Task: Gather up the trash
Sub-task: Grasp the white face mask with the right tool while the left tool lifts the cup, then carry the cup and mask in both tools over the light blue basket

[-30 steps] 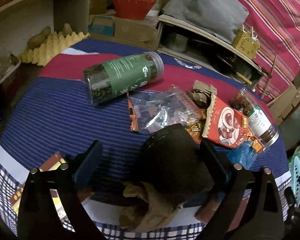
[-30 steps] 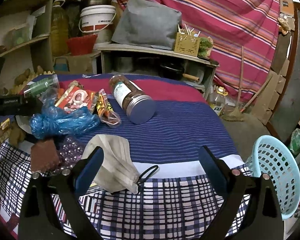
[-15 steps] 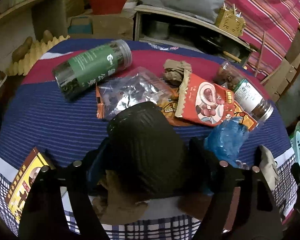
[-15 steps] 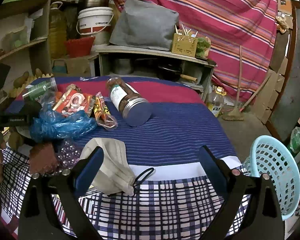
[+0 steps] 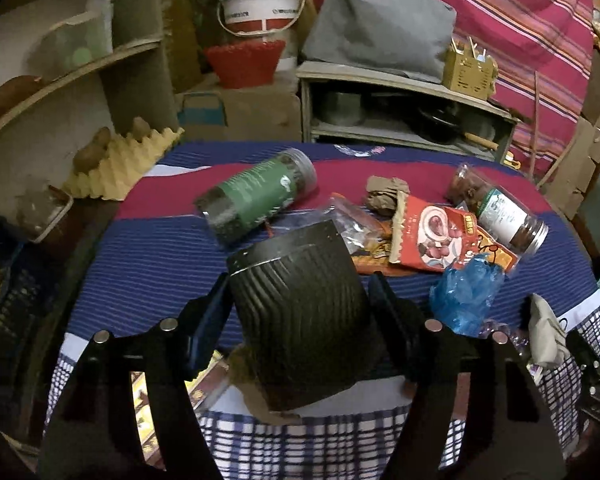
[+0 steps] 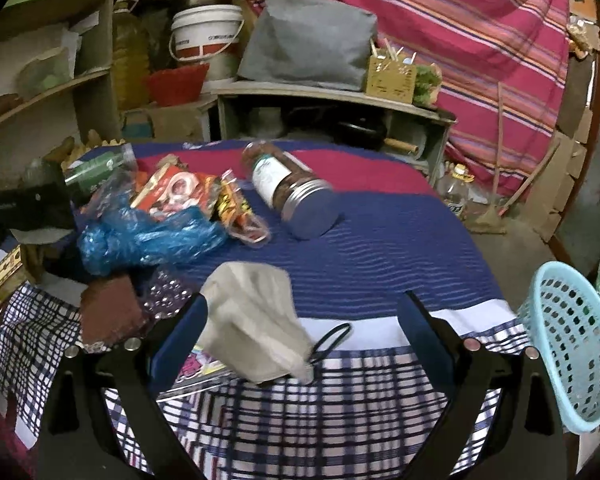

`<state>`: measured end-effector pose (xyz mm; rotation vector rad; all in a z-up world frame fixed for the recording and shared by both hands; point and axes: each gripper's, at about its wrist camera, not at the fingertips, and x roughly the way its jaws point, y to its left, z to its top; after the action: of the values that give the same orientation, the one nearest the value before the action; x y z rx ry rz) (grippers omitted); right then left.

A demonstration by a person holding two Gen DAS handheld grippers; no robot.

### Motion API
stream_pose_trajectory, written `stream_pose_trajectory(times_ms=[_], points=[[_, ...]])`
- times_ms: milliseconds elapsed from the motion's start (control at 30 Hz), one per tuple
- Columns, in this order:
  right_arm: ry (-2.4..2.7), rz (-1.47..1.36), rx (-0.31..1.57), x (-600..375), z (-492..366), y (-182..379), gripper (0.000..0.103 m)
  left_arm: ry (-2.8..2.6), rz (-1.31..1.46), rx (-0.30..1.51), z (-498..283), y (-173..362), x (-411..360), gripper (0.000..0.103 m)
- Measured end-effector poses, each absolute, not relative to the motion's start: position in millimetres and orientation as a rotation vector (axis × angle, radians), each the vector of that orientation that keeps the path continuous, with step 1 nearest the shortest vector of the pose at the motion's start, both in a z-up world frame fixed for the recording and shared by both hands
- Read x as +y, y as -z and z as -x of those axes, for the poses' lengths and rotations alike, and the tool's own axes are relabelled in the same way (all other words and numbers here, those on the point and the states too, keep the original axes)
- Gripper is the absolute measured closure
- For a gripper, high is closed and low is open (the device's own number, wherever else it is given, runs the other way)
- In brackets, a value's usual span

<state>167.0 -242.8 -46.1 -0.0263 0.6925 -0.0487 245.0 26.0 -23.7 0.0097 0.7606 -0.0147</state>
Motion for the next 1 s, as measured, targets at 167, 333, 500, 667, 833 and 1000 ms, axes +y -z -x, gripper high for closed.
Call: stream_pose_trajectory(times_ms=[167,333,500,667,833,1000], points=[[0.02,0.03,0.711,-235,-168,53,0.009,0.017,0.009,0.772,-245,28,34,0.036],[0.002,0.044,0.742,-229,-173,60,0.009,0.037,-0.01,0.767,-245,30,27,0.036],[0.007,0.042,0.765,-230,-179,67,0.011,0.062,-0.046,0.759,-242,31,18,0.037],[-0.024,0.009,0.788,-234,-182,70,0.036,0.065,-0.033,0.757,-241,30,19,0.037],[-0.065,-0.056,0.783,-243,-182,66,0.064,0.065,-0.016,0.744,-240,27,21,0.037],[-0.077,-0.115,0.757,-257,-180,54,0.066,0.082,-0.019,0.713,-233,18,18,0.037]])
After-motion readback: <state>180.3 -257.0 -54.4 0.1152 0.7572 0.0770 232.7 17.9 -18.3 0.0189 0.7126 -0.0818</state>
